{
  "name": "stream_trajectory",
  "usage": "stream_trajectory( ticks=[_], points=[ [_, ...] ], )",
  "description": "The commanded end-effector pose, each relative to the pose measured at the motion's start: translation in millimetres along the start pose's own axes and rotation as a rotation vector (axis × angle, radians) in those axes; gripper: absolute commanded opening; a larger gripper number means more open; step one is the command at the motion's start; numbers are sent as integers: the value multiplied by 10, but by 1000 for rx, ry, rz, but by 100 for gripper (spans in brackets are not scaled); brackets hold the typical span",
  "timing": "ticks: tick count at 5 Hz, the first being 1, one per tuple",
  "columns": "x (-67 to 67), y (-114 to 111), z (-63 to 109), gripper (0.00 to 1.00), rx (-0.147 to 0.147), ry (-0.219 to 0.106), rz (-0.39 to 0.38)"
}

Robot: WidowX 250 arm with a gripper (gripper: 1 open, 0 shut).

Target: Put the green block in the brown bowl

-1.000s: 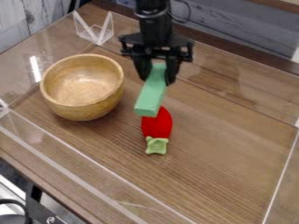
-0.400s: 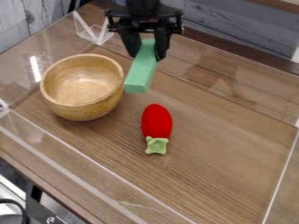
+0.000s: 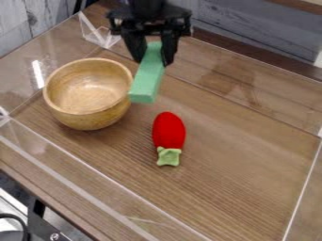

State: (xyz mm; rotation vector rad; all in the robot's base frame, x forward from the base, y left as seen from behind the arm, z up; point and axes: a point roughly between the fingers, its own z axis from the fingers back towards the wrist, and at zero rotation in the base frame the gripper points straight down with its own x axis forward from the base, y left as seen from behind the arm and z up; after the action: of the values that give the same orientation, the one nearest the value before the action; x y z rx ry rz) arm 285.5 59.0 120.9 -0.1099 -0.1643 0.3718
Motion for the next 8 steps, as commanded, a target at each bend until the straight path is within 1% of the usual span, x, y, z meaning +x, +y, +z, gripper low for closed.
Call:
stream_trajectory(
  ticks=[1, 2, 4, 6, 8],
  points=[
    [-51, -34, 161, 0, -1, -67, 22],
    [-136, -49, 133, 0, 10, -69, 40],
    [43, 185, -81, 0, 19, -70, 40],
    [108, -26, -174, 0, 19, -59, 12],
    [-22, 4, -209, 0, 10, -46, -56]
  ],
)
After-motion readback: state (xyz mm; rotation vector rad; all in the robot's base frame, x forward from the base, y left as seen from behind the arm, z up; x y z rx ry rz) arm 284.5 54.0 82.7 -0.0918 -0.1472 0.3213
